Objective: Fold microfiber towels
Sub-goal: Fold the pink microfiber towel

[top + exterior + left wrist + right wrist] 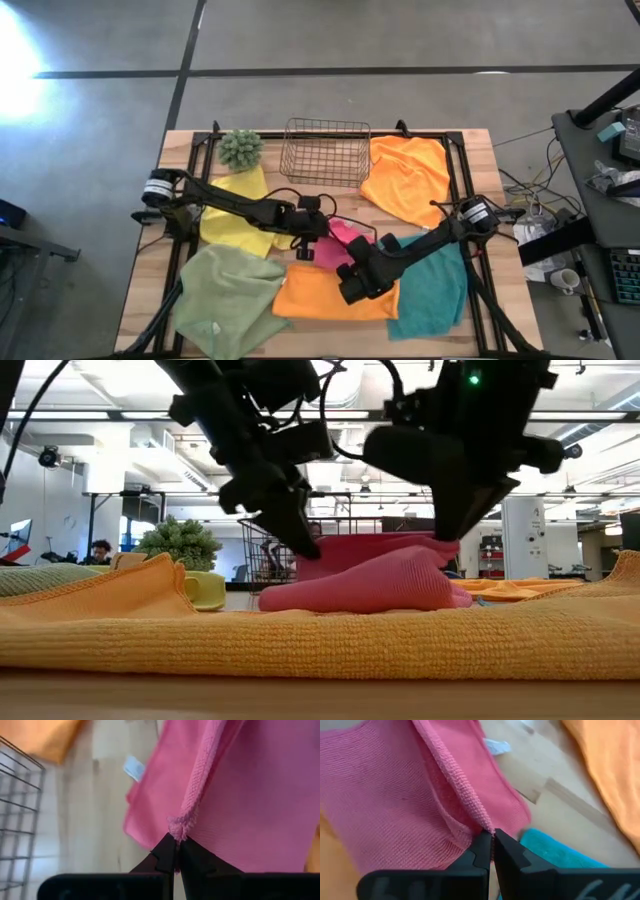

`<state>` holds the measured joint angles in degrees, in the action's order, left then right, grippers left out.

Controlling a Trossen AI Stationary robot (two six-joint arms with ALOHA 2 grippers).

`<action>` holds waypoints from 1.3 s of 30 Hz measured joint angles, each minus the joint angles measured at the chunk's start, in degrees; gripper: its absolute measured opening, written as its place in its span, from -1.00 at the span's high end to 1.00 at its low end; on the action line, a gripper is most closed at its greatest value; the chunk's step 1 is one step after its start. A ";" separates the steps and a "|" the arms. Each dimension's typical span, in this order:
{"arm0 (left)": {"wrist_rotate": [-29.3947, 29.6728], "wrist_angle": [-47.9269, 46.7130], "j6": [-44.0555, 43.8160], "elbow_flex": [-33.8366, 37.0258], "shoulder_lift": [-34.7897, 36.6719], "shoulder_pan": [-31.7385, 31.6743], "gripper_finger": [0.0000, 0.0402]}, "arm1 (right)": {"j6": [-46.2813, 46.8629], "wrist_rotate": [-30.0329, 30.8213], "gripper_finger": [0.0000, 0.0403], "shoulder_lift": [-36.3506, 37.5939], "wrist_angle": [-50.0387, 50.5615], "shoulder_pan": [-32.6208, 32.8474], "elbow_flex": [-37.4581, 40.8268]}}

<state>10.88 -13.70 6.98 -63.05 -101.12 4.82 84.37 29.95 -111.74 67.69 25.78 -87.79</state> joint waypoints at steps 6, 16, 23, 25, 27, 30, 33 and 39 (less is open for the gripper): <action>-0.47 2.11 4.49 -0.07 -0.07 -0.62 0.98 | 4.03 -0.13 0.96 0.00 -0.15 -1.07 2.22; -3.37 4.21 4.48 0.15 -0.11 -0.86 0.50 | 4.76 -4.48 0.84 0.00 0.09 -2.73 3.72; -3.37 -0.37 4.36 -1.82 0.23 -1.04 0.18 | 5.21 -3.17 0.54 2.48 3.27 -2.84 3.74; -3.37 -3.55 4.31 -2.74 0.64 -1.09 0.14 | 5.67 -2.43 0.46 3.95 5.12 -2.82 3.74; -3.37 -6.76 4.28 -3.65 1.44 -1.09 0.12 | 4.57 -2.46 0.40 5.78 5.92 -2.80 3.74; -3.48 -12.16 4.26 -4.04 3.93 -1.07 0.11 | 0.34 -2.36 0.34 9.09 2.41 -2.80 3.74; -4.89 -18.92 3.99 -3.30 7.30 -0.99 0.11 | -6.32 -2.29 0.33 11.29 -6.54 -2.80 4.41; -6.38 -21.63 -0.39 0.12 15.17 -0.96 0.12 | -11.64 -5.22 0.36 11.41 -18.83 -4.87 9.78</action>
<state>4.50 -35.33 6.60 -62.93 -85.95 3.86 72.73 24.73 -100.34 48.86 20.91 -78.01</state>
